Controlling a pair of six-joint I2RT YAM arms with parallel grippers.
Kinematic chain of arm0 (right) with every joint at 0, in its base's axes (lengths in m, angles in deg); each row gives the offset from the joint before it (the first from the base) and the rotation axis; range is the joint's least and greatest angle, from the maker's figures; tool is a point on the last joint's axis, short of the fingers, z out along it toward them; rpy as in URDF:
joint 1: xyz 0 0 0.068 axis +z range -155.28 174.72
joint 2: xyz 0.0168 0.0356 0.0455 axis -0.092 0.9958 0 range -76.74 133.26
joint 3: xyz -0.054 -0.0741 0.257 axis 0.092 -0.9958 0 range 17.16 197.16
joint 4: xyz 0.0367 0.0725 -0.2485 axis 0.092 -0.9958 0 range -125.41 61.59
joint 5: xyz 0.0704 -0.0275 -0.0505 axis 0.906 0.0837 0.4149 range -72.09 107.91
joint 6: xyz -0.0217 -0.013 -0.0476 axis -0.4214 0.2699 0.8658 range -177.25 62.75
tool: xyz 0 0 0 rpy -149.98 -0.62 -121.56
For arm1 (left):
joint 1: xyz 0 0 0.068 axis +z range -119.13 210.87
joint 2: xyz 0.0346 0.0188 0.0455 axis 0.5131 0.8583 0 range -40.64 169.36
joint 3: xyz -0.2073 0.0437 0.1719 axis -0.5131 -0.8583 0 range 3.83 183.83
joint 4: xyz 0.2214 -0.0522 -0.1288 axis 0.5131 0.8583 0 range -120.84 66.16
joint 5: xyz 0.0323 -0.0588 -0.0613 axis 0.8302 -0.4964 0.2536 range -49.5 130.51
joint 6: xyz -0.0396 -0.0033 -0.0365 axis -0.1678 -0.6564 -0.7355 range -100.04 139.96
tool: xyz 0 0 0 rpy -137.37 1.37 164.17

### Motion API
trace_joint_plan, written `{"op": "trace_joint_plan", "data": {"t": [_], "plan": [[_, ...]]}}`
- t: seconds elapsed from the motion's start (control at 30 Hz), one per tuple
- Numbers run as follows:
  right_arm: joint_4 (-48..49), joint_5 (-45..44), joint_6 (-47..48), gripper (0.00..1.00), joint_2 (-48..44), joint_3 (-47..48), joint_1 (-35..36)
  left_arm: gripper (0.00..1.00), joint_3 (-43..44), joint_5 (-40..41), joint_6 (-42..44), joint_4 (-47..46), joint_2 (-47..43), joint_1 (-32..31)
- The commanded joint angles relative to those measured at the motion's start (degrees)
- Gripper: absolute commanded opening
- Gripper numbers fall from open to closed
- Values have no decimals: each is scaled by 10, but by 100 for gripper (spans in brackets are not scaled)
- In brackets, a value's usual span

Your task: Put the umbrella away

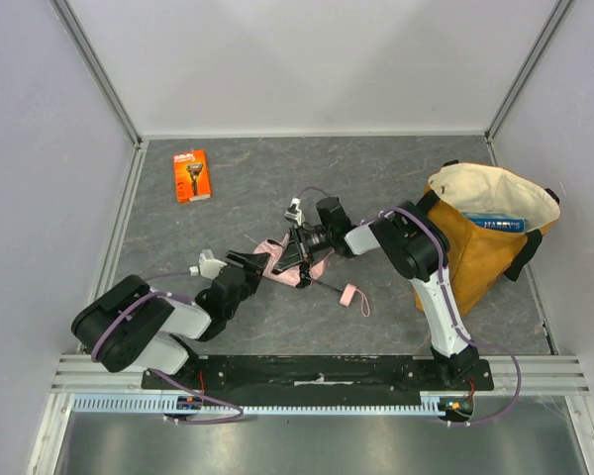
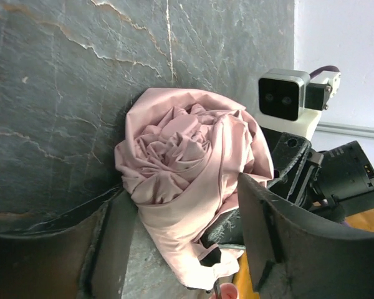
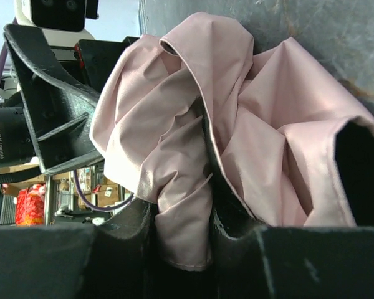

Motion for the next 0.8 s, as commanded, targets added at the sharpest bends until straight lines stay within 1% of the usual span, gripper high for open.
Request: {"op": "trace_joint_plan", "data": {"t": [0.0, 0.1, 0.23, 0.4, 0.53, 0.57, 0.63, 0.77], "plan": [[-38, 24, -6, 0, -11, -17, 43, 75, -23, -54, 8, 80, -35, -3], [53, 26, -81, 0, -16, -25, 44, 78, -39, -67, -9, 92, -50, -4], [125, 27, -141, 0, -10, -30, 47, 78, -49, -81, -52, 83, -40, -5], [246, 39, -228, 0, 7, -48, 56, 72, -24, -76, -44, 79, -25, -4], [383, 49, -319, 0, 31, -74, 59, 69, -17, -62, -29, 62, -10, -3], [410, 50, -338, 0, 35, -77, 59, 67, -17, -62, -25, 50, -5, -1], [419, 49, -345, 0, 41, -81, 59, 61, -17, -64, -12, 28, 6, 2], [389, 47, -317, 0, 41, -88, 59, 44, -19, -65, 2, -1, 19, 5]]}}
